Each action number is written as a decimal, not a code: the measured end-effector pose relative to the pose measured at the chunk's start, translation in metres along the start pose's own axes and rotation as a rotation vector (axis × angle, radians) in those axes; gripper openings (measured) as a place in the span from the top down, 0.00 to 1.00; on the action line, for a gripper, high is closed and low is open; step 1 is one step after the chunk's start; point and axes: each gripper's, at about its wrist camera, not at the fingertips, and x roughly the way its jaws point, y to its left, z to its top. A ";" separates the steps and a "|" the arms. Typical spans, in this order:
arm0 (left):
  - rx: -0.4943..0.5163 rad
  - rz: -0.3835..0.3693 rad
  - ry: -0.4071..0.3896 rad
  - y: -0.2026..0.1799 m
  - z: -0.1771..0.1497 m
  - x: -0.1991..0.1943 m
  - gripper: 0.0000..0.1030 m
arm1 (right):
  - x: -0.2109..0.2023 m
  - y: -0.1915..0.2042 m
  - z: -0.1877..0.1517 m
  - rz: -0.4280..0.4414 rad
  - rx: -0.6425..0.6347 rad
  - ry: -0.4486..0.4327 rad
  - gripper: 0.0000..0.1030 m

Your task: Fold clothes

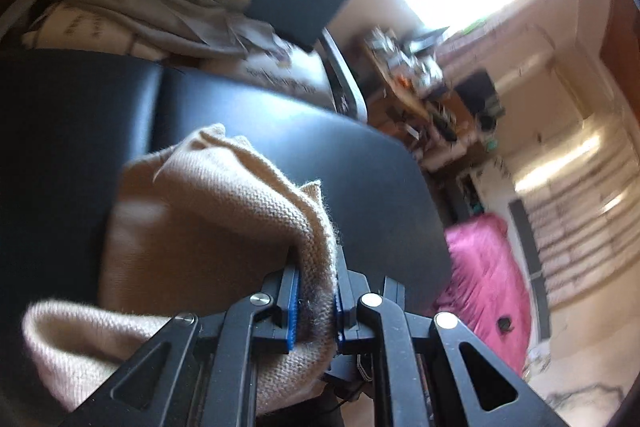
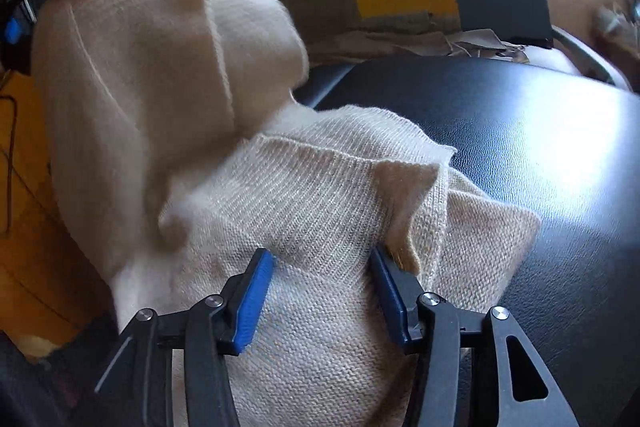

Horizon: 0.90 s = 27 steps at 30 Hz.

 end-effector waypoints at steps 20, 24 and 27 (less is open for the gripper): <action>0.026 -0.041 0.216 -0.017 -0.039 0.139 0.86 | -0.057 -0.021 -0.009 -0.108 0.058 -0.075 0.34; 0.060 -0.070 0.295 -0.024 -0.058 0.159 0.85 | -0.073 -0.027 -0.028 -0.175 0.102 -0.069 0.34; 0.062 -0.114 0.330 -0.031 -0.068 0.161 0.84 | -0.080 -0.030 -0.042 -0.204 0.148 -0.056 0.32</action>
